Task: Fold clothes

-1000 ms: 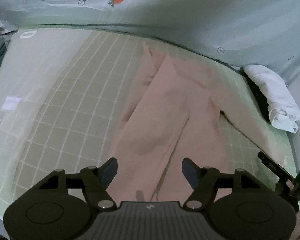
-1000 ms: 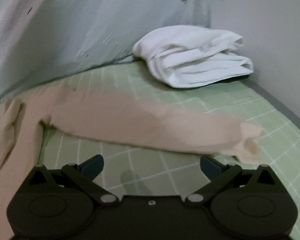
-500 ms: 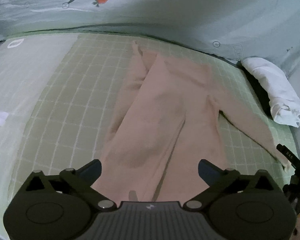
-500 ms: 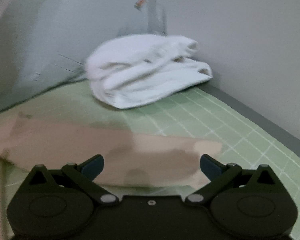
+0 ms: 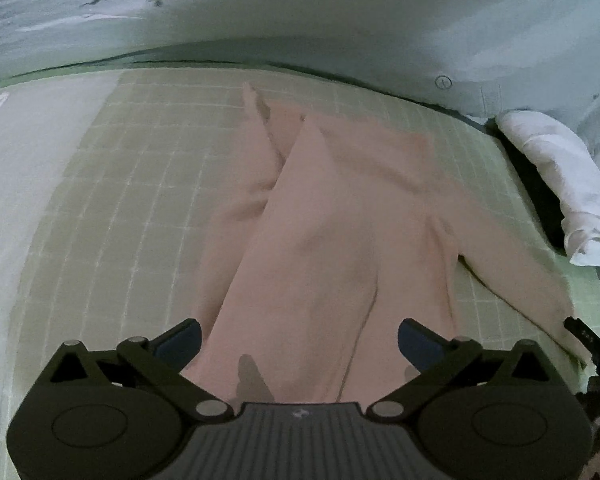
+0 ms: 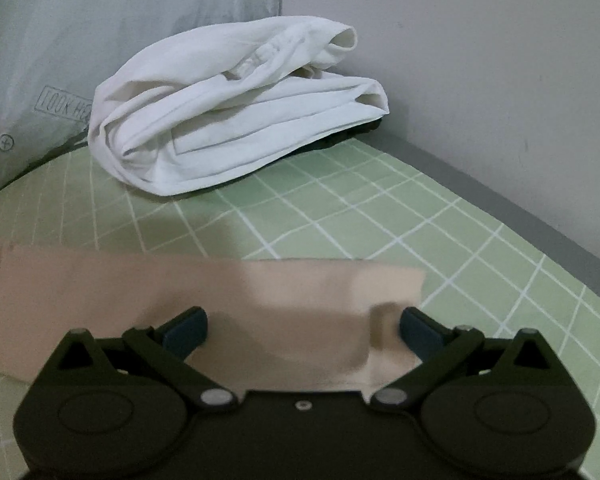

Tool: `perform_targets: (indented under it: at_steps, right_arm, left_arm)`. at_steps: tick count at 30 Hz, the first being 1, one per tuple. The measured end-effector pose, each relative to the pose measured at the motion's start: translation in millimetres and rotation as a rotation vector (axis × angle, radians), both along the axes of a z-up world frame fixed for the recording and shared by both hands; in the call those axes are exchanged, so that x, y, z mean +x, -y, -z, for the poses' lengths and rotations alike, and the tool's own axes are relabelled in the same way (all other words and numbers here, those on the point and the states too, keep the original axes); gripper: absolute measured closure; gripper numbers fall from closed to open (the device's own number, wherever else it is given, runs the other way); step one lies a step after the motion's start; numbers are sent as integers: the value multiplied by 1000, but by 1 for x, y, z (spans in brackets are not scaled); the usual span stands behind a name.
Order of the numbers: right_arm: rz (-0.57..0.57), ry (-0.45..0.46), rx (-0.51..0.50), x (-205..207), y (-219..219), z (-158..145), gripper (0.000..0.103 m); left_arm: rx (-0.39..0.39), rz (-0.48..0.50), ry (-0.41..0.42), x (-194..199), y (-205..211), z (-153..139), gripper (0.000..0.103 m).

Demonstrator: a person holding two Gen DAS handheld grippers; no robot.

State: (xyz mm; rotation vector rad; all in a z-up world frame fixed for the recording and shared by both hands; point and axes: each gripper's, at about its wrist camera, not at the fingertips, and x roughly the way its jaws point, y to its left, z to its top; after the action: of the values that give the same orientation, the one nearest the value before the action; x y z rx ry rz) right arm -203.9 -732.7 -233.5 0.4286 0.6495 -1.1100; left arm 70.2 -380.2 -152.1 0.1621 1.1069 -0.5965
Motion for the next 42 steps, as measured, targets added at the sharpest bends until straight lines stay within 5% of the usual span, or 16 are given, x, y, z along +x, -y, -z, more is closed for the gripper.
perform_targets:
  at_steps: [5,7,9,12,15,19,25,29,31,33,35,42]
  right_arm:
    - [-15,-2,15,-1,1,-1,0]
    - [-36,-2,26,0,2,-5,12]
    - [-101,-5,15,5,-4,-9,52]
    - [-212,-51,15,20,-13,-15,92]
    - [-308,-65,33,32,-19,-24,93]
    - [-389,46,24,49,-42,-56,93]
    - [-656,258,67,100,-121,-95,93]
    - [-837,292,148,132,-179,-90,89]
    - [-901,251,190,141,-193,-83,69]
    - [-879,203,156,140,-193,-80,32]
    - [-818,182,126,132,-185,-79,16]
    - [-646,138,85,85,-147,-74,10]
  left_arm:
    - [22,33,10,2,10,7,0]
    - [14,25,3,0,7,9,0]
    - [-7,11,-1,-4,0,9,0]
    - [-31,-3,21,-10,-11,5,0]
    - [-40,-20,61,-18,-23,-3,0]
    - [-67,-58,77,-24,-42,-11,0]
    - [-109,-105,64,-29,-69,-19,0]
    - [-129,-146,36,-24,-81,-18,0]
    - [-143,-170,14,-19,-87,-17,0]
    - [-149,-213,-18,-14,-91,-13,0]
    - [-161,-246,-47,-10,-95,-9,1]
    - [-149,-258,-96,-7,-73,11,2]
